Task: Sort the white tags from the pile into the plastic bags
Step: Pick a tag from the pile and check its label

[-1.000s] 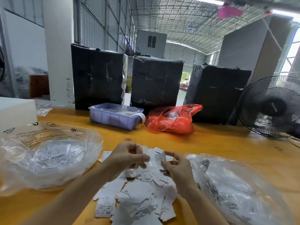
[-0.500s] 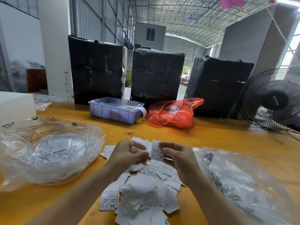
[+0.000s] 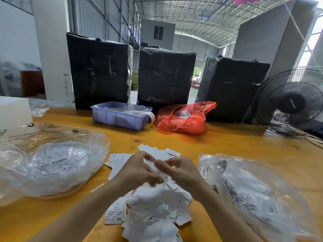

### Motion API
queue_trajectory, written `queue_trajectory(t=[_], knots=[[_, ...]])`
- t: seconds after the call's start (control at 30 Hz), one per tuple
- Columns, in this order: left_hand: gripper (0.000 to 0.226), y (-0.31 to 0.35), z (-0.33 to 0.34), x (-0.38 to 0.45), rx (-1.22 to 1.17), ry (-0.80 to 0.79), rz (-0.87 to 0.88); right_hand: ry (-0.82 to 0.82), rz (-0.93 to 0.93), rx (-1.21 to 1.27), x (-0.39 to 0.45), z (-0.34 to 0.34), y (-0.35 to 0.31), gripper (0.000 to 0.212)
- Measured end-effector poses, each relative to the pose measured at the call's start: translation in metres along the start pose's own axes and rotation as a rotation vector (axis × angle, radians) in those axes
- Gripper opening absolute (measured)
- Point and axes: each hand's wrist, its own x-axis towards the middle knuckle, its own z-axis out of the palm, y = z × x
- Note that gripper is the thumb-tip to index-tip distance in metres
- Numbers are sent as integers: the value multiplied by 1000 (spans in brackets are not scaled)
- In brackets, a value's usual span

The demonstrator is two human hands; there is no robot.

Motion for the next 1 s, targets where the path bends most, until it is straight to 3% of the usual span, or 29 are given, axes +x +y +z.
queue_trajectory(t=[0.13, 0.27, 0.47, 0.57, 0.67, 0.8, 1.0], knots=[[44, 2, -2, -1, 23, 9, -1, 91, -5, 128, 2, -1, 6, 15], [19, 1, -5, 0, -55, 44, 48, 55, -32, 114, 0, -3, 5, 16], [34, 2, -4, -1, -98, 81, 38, 38, -35, 81, 1, -5, 2, 21], [16, 0, -3, 2, -151, 109, 45, 73, -39, 70, 2, -6, 1, 12], [15, -1, -3, 3, -215, 149, 43, 203, -39, 106, 3, -13, -1, 6], [18, -2, -2, 5, -241, 159, 15, 316, -28, 368, 4, -22, -5, 40], [23, -3, 1, 5, -277, 142, 3, 272, -43, 455, 2, -19, -14, 11]])
